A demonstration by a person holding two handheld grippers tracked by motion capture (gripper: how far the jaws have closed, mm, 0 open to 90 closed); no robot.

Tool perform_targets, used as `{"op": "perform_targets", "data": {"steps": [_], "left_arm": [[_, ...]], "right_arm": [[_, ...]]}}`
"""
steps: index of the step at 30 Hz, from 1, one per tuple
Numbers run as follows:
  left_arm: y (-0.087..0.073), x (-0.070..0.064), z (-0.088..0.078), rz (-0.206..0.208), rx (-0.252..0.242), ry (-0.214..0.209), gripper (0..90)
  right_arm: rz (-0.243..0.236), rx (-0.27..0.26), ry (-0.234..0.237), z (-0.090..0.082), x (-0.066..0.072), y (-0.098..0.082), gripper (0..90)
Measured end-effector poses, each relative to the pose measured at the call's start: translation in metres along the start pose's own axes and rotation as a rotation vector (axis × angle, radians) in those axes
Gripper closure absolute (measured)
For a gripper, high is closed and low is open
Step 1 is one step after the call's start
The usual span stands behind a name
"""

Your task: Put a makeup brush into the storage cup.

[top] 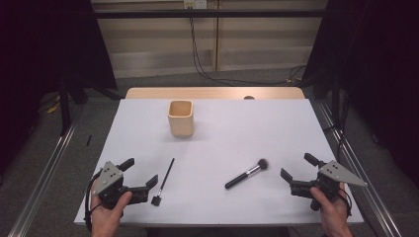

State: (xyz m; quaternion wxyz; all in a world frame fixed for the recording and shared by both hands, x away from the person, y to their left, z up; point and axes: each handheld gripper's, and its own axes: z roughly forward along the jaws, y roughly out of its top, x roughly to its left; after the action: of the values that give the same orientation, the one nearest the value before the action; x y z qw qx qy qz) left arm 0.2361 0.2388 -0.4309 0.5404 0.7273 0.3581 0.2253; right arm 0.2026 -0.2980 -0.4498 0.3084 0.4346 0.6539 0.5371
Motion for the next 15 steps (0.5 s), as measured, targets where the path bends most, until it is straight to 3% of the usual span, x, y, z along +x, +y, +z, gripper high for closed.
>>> {"op": "perform_targets", "data": {"steps": [2, 4, 9, 12, 15], "left_arm": [[0.003, 0.000, 0.002, 0.013, 0.000, -0.007, 3.4], [0.008, -0.001, 0.007, 0.032, -0.029, -0.023, 3.3], [0.013, -0.003, 0.014, 0.028, -0.012, -0.024, 3.0], [0.017, -0.006, 0.019, 0.049, -0.007, -0.023, 3.0], [0.022, -0.006, 0.024, 0.035, 0.007, -0.021, 3.5]], "right_arm": [[-0.003, -0.001, 0.006, 0.000, 0.001, 0.000, 0.0], [-0.002, -0.003, 0.011, 0.000, 0.003, 0.000, 0.0], [-0.005, 0.000, 0.014, 0.001, 0.003, 0.000, 0.0], [-0.006, 0.000, 0.014, 0.001, 0.003, 0.000, 0.0], [-0.006, 0.000, 0.018, 0.001, 0.003, -0.001, 0.0]]}}
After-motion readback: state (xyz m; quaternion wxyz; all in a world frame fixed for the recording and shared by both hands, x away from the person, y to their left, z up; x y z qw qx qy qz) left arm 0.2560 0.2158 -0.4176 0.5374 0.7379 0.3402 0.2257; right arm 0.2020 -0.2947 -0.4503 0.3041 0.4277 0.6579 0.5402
